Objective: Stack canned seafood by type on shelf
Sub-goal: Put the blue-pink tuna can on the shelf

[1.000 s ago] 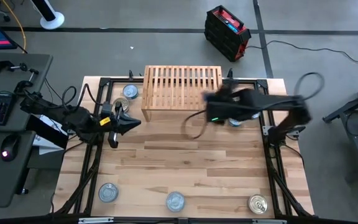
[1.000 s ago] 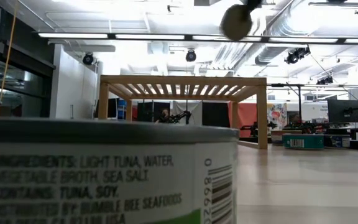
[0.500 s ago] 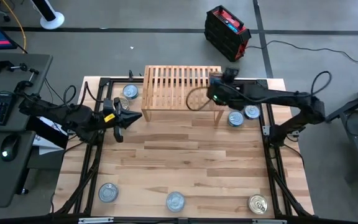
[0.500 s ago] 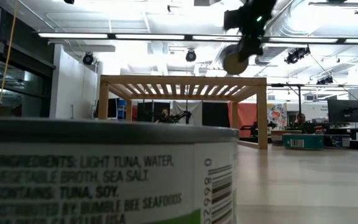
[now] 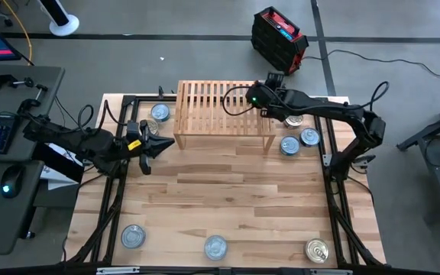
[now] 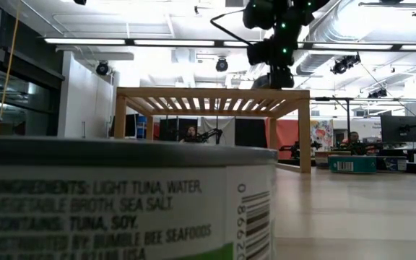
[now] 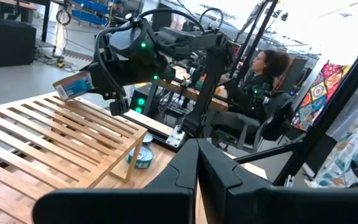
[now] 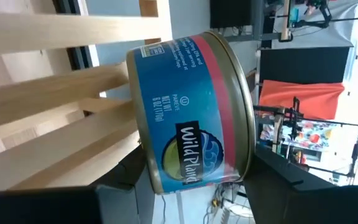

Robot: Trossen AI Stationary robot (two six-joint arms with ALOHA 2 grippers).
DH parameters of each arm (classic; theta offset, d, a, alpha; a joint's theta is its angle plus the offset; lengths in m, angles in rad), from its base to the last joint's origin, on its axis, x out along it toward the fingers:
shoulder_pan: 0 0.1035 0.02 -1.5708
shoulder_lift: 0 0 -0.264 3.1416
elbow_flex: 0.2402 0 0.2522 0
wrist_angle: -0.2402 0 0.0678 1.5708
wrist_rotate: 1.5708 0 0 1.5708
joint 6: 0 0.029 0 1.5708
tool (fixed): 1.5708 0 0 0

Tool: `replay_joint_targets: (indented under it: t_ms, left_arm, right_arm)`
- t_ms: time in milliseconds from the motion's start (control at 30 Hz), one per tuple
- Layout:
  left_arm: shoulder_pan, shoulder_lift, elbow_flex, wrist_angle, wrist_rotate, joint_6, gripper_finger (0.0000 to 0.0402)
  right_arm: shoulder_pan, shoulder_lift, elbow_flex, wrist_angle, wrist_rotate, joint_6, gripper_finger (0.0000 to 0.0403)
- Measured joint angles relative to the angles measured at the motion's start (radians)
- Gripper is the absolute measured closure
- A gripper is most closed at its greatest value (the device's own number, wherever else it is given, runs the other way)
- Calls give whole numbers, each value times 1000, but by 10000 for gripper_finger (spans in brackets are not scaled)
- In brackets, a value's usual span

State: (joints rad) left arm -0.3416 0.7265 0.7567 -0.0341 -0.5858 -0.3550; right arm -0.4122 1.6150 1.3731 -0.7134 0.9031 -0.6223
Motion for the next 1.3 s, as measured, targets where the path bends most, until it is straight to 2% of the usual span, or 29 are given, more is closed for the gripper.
replay_joint_targets:
  t_ms: [133, 333, 467, 767, 933, 1300]
  left_arm:
    - [0, 0, 0, 0, 0, 3, 401]
    - [0, 0, 0, 0, 0, 9, 401]
    - [0, 0, 0, 0, 0, 10, 401]
    - [0, 0, 0, -2, 0, 12, 401]
    - [0, 0, 0, -19, 0, 11, 401]
    - [0, 0, 0, -31, -19, 8, 401]
  right_arm:
    - [0, 0, 0, 11, -4, -10, 233]
    - [3, 0, 1, 3, -59, 9, 160]
    - [8, 0, 1, 2, -68, 20, 137]
    - [23, -6, 1, -39, -75, 25, 132]
    - [13, -12, 36, -98, -142, 119, 131]
    - [7, -13, 132, -178, -211, 177, 130]
